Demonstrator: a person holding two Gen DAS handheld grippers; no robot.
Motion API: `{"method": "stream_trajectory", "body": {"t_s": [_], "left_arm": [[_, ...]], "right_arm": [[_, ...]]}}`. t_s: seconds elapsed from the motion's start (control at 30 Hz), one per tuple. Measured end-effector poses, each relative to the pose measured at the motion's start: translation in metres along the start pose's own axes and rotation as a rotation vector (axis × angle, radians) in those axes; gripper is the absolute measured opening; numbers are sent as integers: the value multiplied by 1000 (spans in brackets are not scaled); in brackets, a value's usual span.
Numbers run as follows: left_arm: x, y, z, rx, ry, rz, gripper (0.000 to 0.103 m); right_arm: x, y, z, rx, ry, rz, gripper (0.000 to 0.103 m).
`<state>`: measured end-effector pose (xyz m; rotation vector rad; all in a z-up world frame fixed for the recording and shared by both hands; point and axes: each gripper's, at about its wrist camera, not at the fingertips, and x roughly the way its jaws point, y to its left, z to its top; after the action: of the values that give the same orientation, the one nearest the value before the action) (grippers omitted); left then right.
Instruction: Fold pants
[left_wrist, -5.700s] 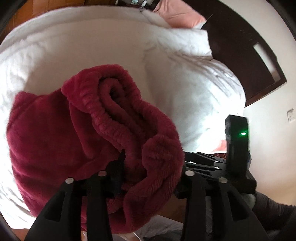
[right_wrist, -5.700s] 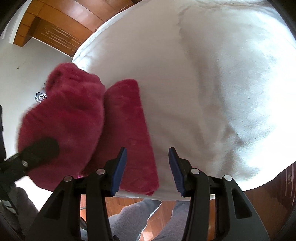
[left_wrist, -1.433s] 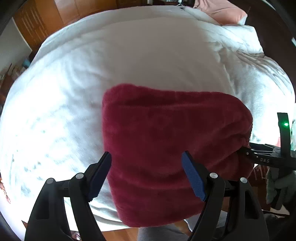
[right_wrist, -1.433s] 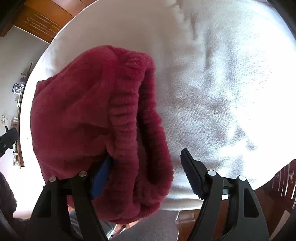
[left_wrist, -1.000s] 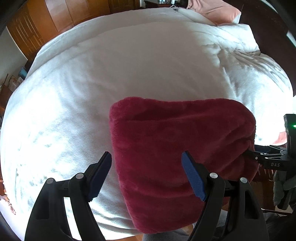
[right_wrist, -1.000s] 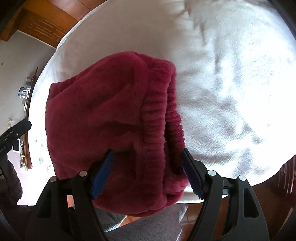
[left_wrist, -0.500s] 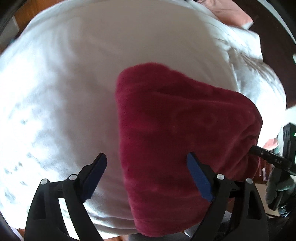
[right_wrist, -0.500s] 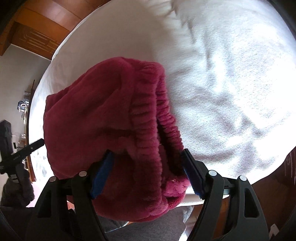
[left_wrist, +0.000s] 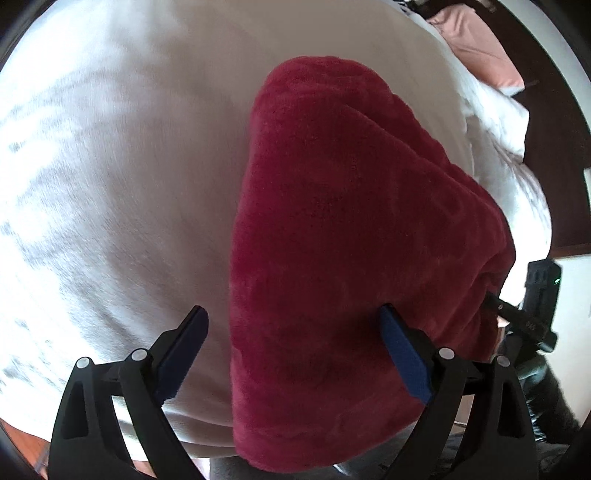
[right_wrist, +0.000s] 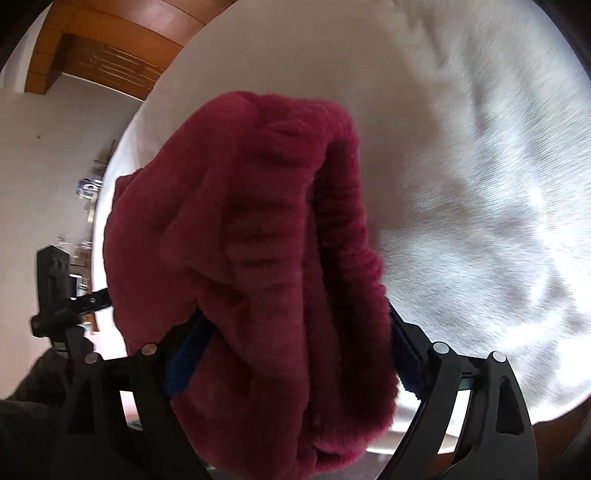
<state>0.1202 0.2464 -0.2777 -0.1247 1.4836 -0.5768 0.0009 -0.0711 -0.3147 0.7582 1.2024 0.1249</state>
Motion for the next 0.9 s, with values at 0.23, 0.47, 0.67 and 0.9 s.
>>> {"method": "stream_trajectory", "body": {"t_s": [0.23, 0.47, 0.67, 0.9], "left_arm": [[9, 17, -3, -93, 15, -24, 97], [16, 22, -5, -188, 4, -80, 94], [12, 15, -6, -195, -2, -147, 71], [-3, 5, -5, -141, 2, -197, 57]], "right_arm": [[17, -17, 2, 42, 56, 116, 90], [34, -22, 7, 91, 107, 158, 90], [33, -24, 14, 116, 162, 185, 69], [15, -6, 16, 102, 147, 179, 50]]}}
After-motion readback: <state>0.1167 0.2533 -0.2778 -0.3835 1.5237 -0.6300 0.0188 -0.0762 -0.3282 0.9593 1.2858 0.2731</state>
